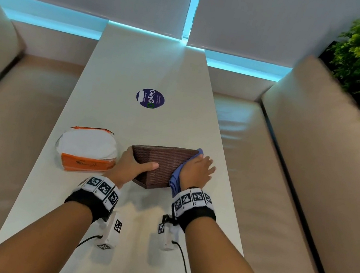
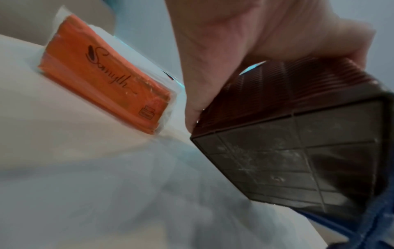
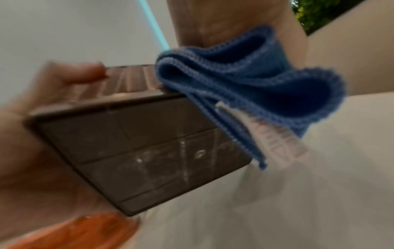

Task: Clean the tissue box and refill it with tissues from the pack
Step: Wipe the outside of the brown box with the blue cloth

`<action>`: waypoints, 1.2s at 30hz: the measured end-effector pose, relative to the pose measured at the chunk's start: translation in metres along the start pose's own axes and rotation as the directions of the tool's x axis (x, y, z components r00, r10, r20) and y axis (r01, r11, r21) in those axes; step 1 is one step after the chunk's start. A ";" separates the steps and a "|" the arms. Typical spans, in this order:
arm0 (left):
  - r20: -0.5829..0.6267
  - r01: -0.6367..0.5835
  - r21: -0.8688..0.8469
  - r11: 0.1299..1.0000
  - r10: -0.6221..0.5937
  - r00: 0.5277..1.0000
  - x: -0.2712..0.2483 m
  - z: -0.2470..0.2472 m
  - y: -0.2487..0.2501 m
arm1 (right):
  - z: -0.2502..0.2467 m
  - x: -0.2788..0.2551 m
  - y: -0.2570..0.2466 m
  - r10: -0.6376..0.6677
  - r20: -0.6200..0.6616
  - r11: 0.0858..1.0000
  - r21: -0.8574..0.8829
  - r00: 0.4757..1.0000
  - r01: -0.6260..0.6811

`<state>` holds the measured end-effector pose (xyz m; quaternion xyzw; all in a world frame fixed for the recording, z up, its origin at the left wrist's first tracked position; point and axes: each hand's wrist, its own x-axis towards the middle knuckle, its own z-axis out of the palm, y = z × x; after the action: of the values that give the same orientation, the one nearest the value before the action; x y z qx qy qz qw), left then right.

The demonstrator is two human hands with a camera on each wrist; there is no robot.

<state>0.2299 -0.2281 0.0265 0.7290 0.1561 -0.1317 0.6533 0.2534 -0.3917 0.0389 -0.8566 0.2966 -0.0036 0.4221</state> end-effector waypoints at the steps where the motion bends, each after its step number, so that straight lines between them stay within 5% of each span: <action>1: -0.015 0.002 0.013 1.000 -0.002 1.000 0.001 0.001 -0.002 | 0.001 -0.005 -0.003 -0.010 -0.014 1.000 -0.017 1.000 0.010; 5: -0.062 -0.001 0.037 0.999 0.003 0.998 0.000 0.004 -0.002 | 0.016 -0.038 -0.009 -0.262 0.016 0.948 -0.182 0.965 0.261; 8: -0.022 0.019 0.040 0.999 -0.018 1.000 0.000 -0.001 -0.003 | 0.023 -0.055 -0.005 -0.499 0.148 0.825 -0.219 0.854 0.520; 11: 0.016 0.038 0.006 0.999 -0.039 0.999 0.003 -0.006 -0.006 | 0.015 -0.037 0.002 -0.569 0.116 0.794 -0.178 0.814 0.581; 14: 0.069 0.038 -0.025 0.999 -0.036 0.997 0.006 -0.012 -0.007 | 0.004 -0.012 0.011 -0.500 0.074 0.860 -0.071 0.863 0.505; 18: 0.122 0.053 -0.088 0.995 -0.042 0.992 0.007 -0.016 -0.008 | -0.015 0.005 0.003 -0.235 0.284 0.970 0.124 0.929 0.208; 22: 0.117 0.085 -0.167 0.982 -0.066 0.991 0.001 -0.014 -0.008 | -0.013 0.023 0.007 -0.081 0.459 0.973 0.230 0.885 -0.030; 30: 0.084 0.097 -0.385 0.918 -0.070 0.994 -0.001 -0.012 0.007 | -0.040 -0.006 -0.002 -0.244 0.444 0.926 0.370 0.862 0.072; 36: 0.225 0.137 -0.591 0.795 0.000 0.974 -0.003 -0.011 0.002 | -0.056 0.001 0.012 0.030 0.634 0.796 0.453 0.773 -0.402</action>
<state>0.2278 -0.2180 0.0311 0.4584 0.1451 -0.1763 0.8589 0.2335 -0.4384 0.0657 -0.6062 0.2349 0.2295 0.7243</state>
